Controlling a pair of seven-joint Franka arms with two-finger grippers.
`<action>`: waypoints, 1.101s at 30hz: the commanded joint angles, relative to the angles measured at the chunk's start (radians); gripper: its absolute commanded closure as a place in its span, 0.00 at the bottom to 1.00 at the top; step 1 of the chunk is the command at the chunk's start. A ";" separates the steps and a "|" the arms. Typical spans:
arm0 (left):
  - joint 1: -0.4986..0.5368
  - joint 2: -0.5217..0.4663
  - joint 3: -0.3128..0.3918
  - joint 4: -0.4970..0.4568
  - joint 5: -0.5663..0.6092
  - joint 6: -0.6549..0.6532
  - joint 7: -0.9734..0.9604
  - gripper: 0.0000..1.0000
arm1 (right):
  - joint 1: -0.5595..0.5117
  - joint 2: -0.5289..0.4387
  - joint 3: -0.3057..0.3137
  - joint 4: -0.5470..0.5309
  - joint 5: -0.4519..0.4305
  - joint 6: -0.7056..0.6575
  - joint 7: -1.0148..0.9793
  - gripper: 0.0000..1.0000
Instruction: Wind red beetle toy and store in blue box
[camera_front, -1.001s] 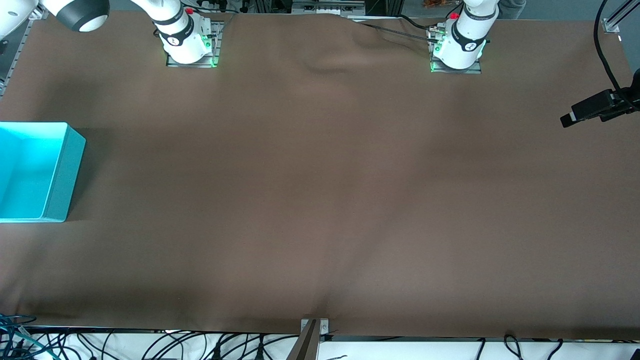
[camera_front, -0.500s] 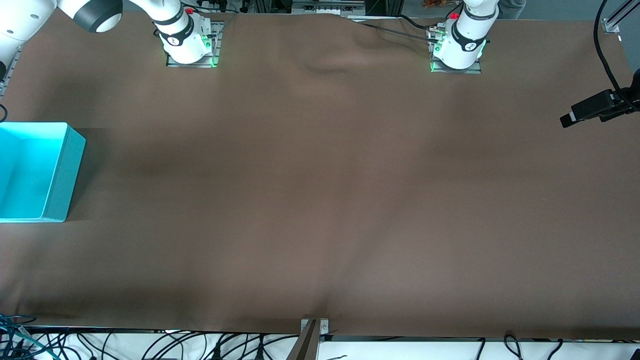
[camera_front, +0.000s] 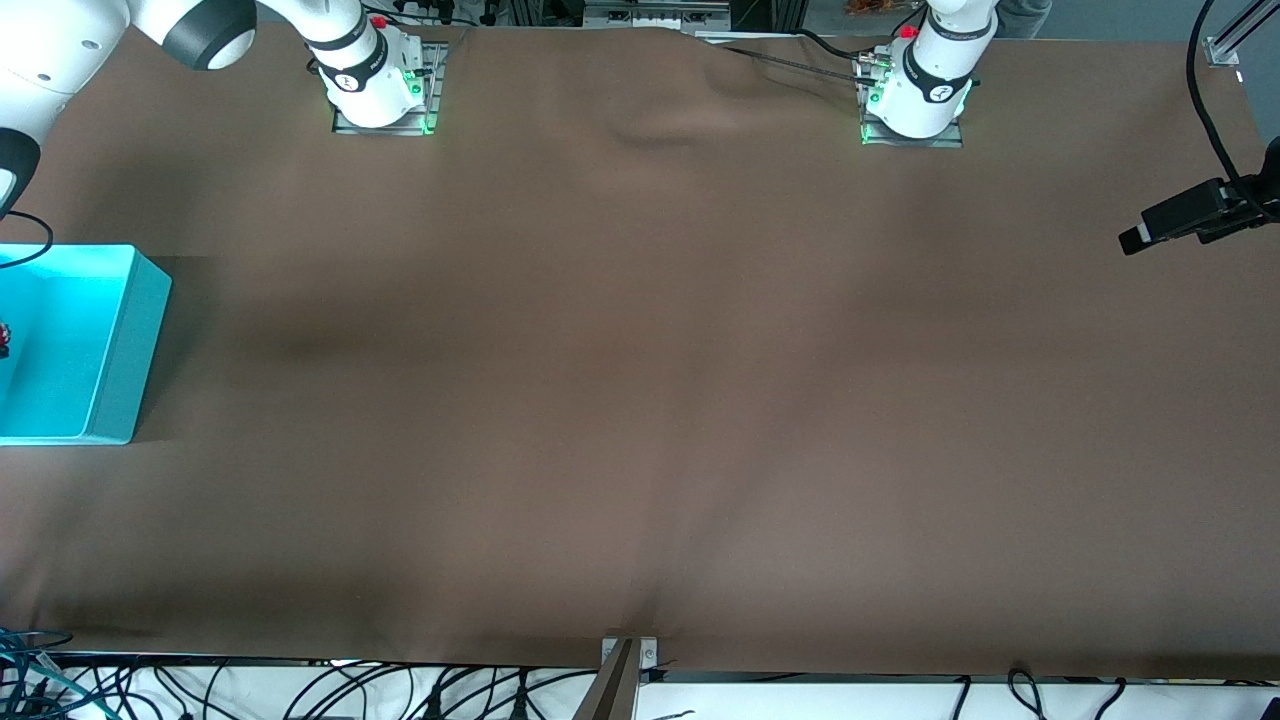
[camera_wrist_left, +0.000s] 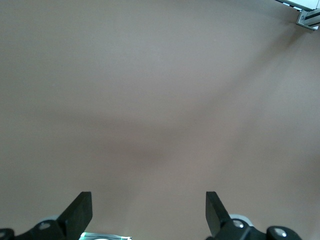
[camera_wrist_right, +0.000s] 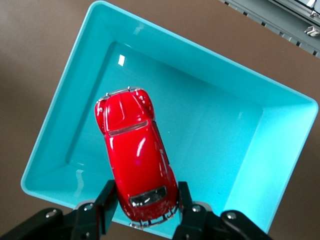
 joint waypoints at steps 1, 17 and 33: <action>0.006 0.007 -0.004 0.017 -0.016 0.000 0.008 0.00 | -0.004 0.004 -0.003 -0.021 -0.021 -0.014 0.016 1.00; 0.006 0.007 -0.004 0.017 -0.016 -0.001 0.007 0.00 | -0.110 0.119 0.097 -0.031 -0.015 0.101 0.023 1.00; 0.006 0.007 -0.004 0.017 -0.016 -0.001 0.007 0.00 | -0.133 0.120 0.119 -0.054 -0.015 0.136 0.031 1.00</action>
